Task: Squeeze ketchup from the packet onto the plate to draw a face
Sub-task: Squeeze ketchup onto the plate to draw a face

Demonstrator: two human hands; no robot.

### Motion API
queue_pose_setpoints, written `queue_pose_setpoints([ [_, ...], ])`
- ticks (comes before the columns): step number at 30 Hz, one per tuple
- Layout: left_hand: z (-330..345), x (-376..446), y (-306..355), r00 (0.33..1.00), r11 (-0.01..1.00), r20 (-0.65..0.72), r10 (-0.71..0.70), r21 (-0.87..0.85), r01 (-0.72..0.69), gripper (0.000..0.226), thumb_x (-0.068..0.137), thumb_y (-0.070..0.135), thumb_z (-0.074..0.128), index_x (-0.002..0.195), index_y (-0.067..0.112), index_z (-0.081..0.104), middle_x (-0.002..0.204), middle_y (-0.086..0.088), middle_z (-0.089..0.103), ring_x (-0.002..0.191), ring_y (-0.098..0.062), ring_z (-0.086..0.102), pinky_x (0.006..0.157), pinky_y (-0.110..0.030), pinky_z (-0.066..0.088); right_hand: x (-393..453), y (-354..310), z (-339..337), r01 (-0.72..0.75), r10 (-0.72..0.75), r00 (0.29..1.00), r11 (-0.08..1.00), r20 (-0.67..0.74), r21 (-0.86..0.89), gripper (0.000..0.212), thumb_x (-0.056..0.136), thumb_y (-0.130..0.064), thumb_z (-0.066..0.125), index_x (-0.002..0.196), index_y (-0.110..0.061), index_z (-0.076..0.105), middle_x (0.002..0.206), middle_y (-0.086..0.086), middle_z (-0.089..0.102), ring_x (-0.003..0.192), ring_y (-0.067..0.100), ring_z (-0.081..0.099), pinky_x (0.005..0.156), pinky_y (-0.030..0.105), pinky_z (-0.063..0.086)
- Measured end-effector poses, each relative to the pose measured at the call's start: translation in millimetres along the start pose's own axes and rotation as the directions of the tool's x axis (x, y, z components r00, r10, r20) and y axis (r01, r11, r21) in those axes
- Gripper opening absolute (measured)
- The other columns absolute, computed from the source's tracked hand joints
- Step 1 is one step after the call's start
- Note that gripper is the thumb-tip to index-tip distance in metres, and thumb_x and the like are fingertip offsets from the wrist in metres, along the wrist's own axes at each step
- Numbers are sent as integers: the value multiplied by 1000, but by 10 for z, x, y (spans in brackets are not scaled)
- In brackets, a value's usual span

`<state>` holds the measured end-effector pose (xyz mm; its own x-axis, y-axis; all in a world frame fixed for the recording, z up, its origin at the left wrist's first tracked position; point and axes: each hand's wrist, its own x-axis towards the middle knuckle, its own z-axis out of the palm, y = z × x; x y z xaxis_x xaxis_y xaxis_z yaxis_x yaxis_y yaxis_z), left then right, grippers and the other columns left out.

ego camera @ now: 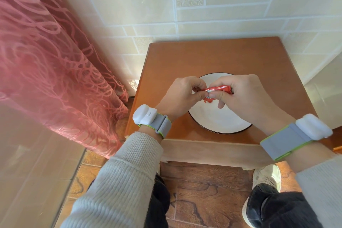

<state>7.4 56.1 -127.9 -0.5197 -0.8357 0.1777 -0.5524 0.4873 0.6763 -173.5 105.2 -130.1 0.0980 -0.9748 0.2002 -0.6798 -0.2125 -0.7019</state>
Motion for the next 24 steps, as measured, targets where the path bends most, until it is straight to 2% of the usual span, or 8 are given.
queue_pose_setpoints([
  [2,3,1,5,1000,1000,-3,8,-4,-8,5,82,10,69,80,6,68,76,-2,65,69,-13,57,65,-14,42,-2,0,-3,5,-5,1000,1000,-6,-4,6,90,-18,75,88,-21,79,56,-13,68,57,-1,63,53,5,36],
  [5,0,2,0,1000,1000,-3,9,2,-9,5,82,9,69,78,6,68,75,-3,65,68,-14,57,65,-18,42,-2,6,2,14,-14,1000,1000,-8,-17,5,91,-20,75,89,-22,80,56,-9,68,58,0,62,53,6,36],
  [7,-5,2,-5,1000,1000,0,14,6,-14,5,82,9,69,77,7,69,74,-2,65,67,-12,56,64,-15,41,0,10,6,11,-11,1000,1000,-6,-17,6,91,-21,75,89,-23,79,56,-8,69,59,1,62,53,7,36],
  [13,-11,-3,2,1000,999,15,23,22,-24,6,82,11,69,78,7,70,72,4,61,63,1,53,59,-5,36,3,24,13,-6,7,1000,1000,13,-15,5,90,-24,75,91,-26,79,56,-7,69,59,1,62,53,7,37],
  [24,12,-7,14,998,999,47,37,21,-38,6,83,10,69,78,6,70,69,4,63,63,8,52,60,-4,36,-45,27,-20,-12,13,1000,999,17,-31,5,90,-23,75,92,-25,79,55,-6,69,59,1,62,54,7,37],
])
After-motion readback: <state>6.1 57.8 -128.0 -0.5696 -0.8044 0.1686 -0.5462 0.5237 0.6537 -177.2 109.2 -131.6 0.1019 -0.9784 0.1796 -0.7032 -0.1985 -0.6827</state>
